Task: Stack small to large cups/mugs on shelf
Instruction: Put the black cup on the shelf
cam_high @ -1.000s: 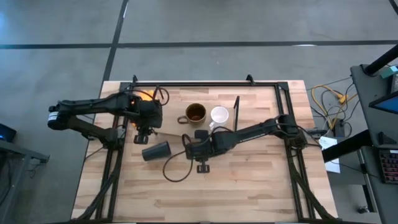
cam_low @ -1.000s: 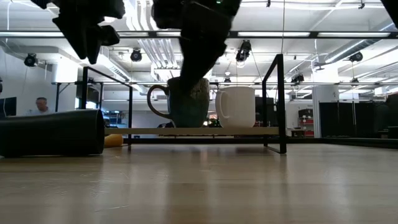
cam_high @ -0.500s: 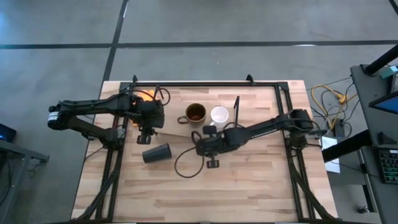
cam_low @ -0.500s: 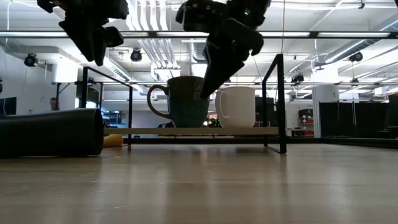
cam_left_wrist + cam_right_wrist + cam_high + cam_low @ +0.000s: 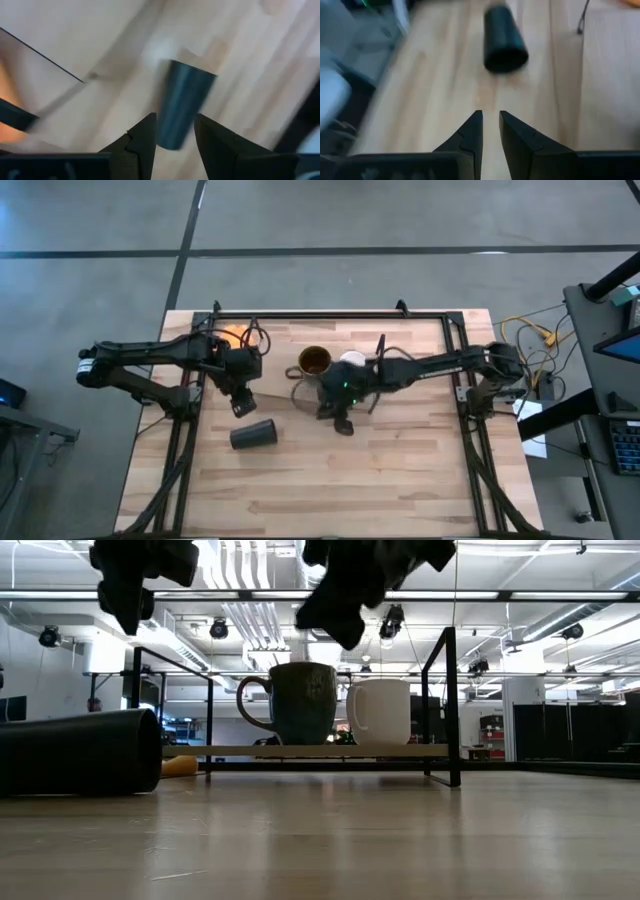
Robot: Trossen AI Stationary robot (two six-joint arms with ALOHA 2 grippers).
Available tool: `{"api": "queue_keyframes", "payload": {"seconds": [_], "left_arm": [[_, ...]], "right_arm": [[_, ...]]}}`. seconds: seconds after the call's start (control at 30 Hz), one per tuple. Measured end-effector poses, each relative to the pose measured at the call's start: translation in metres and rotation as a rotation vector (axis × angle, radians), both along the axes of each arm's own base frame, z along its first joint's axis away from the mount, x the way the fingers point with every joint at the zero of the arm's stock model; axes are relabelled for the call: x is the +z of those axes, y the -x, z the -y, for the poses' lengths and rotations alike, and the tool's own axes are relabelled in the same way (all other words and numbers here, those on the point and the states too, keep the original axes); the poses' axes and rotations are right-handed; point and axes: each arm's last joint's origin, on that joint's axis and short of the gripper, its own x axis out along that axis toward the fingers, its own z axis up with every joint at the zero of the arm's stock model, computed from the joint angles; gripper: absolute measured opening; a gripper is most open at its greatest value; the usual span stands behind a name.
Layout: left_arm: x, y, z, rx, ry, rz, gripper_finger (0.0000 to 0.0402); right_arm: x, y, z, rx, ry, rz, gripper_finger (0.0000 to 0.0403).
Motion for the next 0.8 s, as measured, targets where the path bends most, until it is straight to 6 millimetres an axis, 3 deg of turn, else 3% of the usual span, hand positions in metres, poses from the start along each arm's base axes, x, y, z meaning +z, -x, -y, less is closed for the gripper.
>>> {"api": "queue_keyframes", "payload": {"seconds": [0.13,0.23,0.37,0.57,0.7,0.8], "left_arm": [[0.002,0.0,0.007,0.043,0.073,-0.006,0.0118],[-0.001,0.0,0.015,0.056,0.092,-0.032,0.0118],[-0.005,0.002,0.029,0.058,0.109,-0.062,0.0118],[-0.01,0.004,0.05,0.136,0.092,-0.108,0.0118],[-0.014,-0.001,0.068,0.236,0.121,-0.121,0.0118],[-0.017,-0.01,0.085,0.163,0.192,-0.09,0.0118]], "right_arm": [[0.018,0.003,0.015,-0.022,-0.186,0.048,0.0059],[0.02,0.003,0.014,-0.048,-0.295,0.011,0.0059],[0.018,0.001,-0.004,-0.033,-0.446,-0.056,0.0059],[0.024,-0.013,-0.029,0.046,-0.486,0.129,0.0059],[0.009,-0.024,-0.027,-0.038,-0.589,0.065,0.0059],[-0.011,-0.031,-0.031,-0.07,-0.653,-0.031,0.0059]]}}
